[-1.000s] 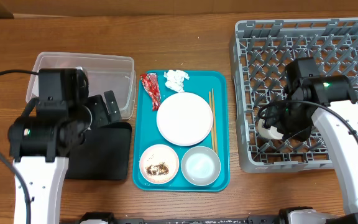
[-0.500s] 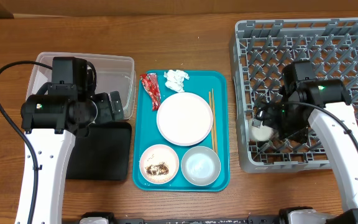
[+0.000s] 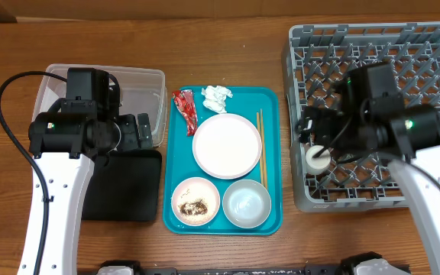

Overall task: Sort waste into correct bins and load items into the dishwasher
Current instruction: 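Place the white cup upside down in the dish rack with right gripper, then grasp the small white bowl on the tray with the right gripper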

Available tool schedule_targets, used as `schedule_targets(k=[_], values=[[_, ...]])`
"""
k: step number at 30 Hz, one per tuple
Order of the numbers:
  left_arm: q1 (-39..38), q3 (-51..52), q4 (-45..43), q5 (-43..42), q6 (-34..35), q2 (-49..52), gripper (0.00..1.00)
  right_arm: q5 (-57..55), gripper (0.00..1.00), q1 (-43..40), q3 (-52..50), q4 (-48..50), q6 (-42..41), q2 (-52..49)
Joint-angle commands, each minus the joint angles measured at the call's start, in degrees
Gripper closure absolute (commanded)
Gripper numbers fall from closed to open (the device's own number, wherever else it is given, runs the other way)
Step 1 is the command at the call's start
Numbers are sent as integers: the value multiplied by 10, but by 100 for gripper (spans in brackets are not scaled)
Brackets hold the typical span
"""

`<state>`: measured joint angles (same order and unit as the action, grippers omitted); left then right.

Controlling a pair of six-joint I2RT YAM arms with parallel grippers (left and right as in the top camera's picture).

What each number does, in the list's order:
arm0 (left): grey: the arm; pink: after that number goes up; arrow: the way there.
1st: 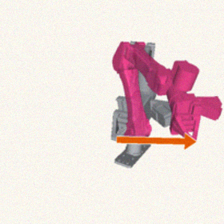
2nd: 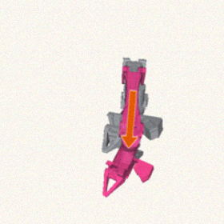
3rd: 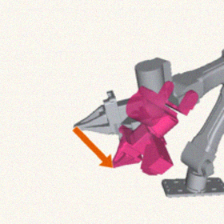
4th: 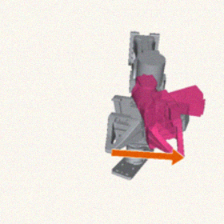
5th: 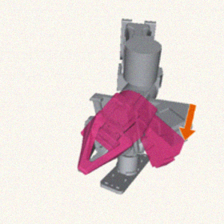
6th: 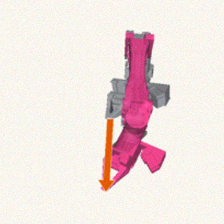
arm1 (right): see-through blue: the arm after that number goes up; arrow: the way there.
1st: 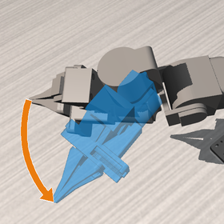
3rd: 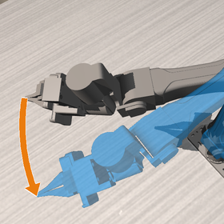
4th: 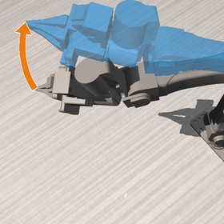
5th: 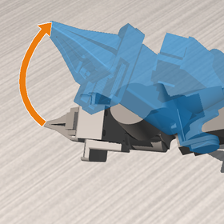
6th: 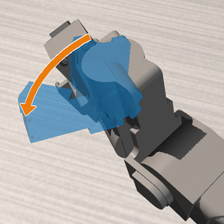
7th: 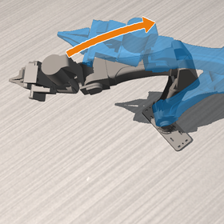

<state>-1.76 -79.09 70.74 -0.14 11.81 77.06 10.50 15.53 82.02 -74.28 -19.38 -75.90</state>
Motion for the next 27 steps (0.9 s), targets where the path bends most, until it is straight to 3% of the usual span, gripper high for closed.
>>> schedule_targets(k=[1,6,11,15,22,27], values=[[2,-6,0,8,-9,5,0,24,12,70,3,1,7,-3],[2,-6,0,7,-9,5,0,20,27,173,-38,-13,14,-32],[2,-6,0,8,-9,5,0,-4,28,245,-99,3,-34,-57],[2,-6,0,8,-9,5,0,-51,24,252,-153,36,-52,-65],[2,-6,0,8,-9,5,0,-49,25,252,-254,128,-30,-75],[2,-6,0,8,-9,5,0,-49,39,252,-286,159,-29,-107]])
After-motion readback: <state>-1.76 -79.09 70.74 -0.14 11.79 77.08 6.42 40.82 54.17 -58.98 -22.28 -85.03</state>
